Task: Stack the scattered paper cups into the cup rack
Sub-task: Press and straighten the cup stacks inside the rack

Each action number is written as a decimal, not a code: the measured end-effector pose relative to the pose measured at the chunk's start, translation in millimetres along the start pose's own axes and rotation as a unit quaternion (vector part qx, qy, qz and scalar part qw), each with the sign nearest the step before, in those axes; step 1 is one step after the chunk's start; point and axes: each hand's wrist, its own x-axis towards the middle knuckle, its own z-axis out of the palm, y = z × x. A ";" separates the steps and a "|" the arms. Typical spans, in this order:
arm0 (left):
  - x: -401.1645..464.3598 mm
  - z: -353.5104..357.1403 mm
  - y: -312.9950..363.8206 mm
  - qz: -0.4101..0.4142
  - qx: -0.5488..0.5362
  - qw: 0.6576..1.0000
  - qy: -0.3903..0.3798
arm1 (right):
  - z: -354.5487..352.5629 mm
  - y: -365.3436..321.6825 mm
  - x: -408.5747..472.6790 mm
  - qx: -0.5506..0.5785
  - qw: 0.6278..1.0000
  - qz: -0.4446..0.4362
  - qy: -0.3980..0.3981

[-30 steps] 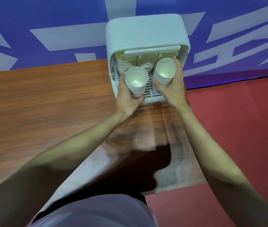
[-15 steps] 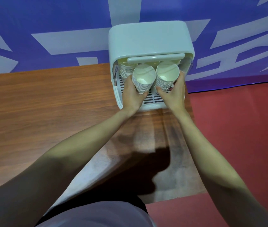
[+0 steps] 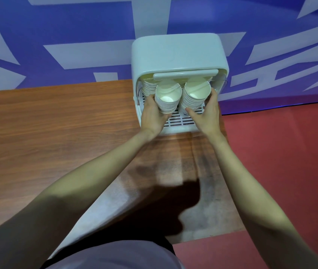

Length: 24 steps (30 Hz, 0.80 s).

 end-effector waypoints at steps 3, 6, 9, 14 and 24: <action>-12.0 -16.5 -0.1 0.034 0.037 0.999 0.006 | -7.0 -7.7 -8.0 -0.034 0.997 -0.020 0.059; -26.4 -37.3 4.3 0.118 0.054 0.987 0.092 | -19.4 -22.1 -8.5 -0.090 0.978 -0.113 0.151; -24.2 -54.6 18.4 0.241 0.085 0.953 0.163 | -30.0 -35.5 3.6 -0.144 0.963 -0.183 0.133; 2.7 -69.0 41.9 0.271 0.130 0.943 0.144 | -31.9 -51.1 19.4 -0.192 0.965 -0.160 0.075; -7.3 -73.3 41.2 0.285 0.169 0.938 0.098 | -34.2 -52.9 11.3 -0.215 0.963 -0.136 0.087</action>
